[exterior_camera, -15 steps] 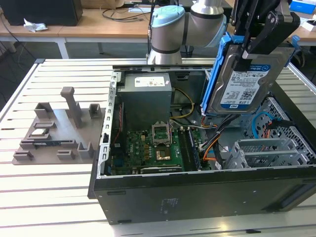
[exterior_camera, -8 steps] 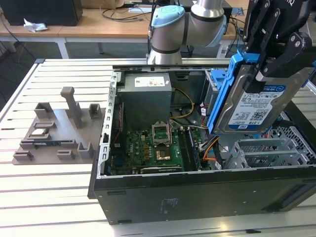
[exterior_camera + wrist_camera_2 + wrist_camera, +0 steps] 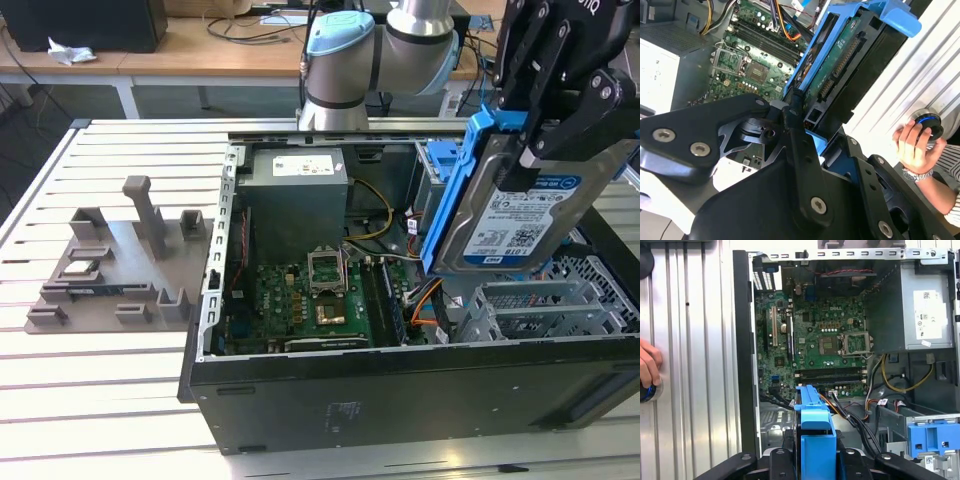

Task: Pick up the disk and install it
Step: 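Pick up the disk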

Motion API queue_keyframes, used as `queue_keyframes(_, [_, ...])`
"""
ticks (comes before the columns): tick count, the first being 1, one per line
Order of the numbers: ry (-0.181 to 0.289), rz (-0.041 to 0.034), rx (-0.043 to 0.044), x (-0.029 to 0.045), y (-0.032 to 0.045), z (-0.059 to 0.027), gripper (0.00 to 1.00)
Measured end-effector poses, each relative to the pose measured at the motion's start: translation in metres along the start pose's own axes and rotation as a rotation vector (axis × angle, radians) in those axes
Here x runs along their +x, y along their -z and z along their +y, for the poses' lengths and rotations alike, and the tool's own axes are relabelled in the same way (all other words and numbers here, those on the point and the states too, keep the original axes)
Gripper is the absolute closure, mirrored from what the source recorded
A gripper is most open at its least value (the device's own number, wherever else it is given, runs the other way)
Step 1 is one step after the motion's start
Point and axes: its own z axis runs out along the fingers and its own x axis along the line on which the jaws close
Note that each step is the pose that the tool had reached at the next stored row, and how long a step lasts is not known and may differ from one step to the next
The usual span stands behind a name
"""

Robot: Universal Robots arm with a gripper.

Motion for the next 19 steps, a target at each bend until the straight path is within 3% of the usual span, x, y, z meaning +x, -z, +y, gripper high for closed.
queue_keyframes(10, [0.000,0.0004,0.0000,0.0052,-0.0003,-0.0003,0.63])
queue_keyframes(15, [0.000,0.0003,0.0000,0.0158,-0.0004,-0.0008,0.63])
queue_keyframes(19, [0.003,0.0004,-0.0001,0.0161,-0.0007,-0.0065,0.63])
